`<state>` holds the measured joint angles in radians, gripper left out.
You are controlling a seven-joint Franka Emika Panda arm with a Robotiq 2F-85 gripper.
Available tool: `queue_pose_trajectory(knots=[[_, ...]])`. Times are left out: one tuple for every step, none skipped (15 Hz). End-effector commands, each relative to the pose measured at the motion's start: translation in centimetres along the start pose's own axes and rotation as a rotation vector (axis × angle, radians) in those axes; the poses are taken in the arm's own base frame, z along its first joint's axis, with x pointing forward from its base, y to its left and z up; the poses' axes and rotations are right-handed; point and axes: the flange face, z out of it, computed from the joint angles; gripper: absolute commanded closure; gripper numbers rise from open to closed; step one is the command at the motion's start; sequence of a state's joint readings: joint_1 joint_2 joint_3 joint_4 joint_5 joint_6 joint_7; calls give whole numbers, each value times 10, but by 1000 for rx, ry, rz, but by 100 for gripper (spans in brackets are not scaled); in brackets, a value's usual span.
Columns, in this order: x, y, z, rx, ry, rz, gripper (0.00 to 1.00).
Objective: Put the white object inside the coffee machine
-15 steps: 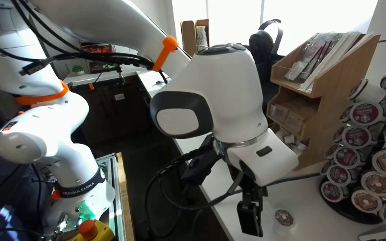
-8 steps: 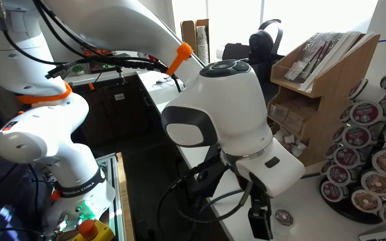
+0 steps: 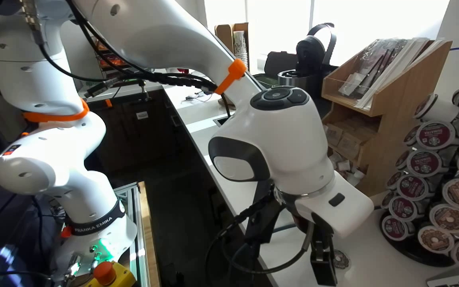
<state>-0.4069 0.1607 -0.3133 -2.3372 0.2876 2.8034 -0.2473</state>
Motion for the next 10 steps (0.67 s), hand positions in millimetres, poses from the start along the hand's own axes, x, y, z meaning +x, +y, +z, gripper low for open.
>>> queue_pose_trajectory(knots=[[6,1,15,-2,30,-19,4],[7,1,17,-2,32,-22,4],[8,1,19,-4,37,-25,3],[9,1,21,-3,41,-27,4],[10,0,23,0,39,-30,5],[10,-1,25,0,38,-31,8],[10,-1,27,1,37,-35,10],[10,-1,29,2,33,-37,18],[10,-2,30,3,32,-39,18],[11,-2,32,4,32,-41,26]])
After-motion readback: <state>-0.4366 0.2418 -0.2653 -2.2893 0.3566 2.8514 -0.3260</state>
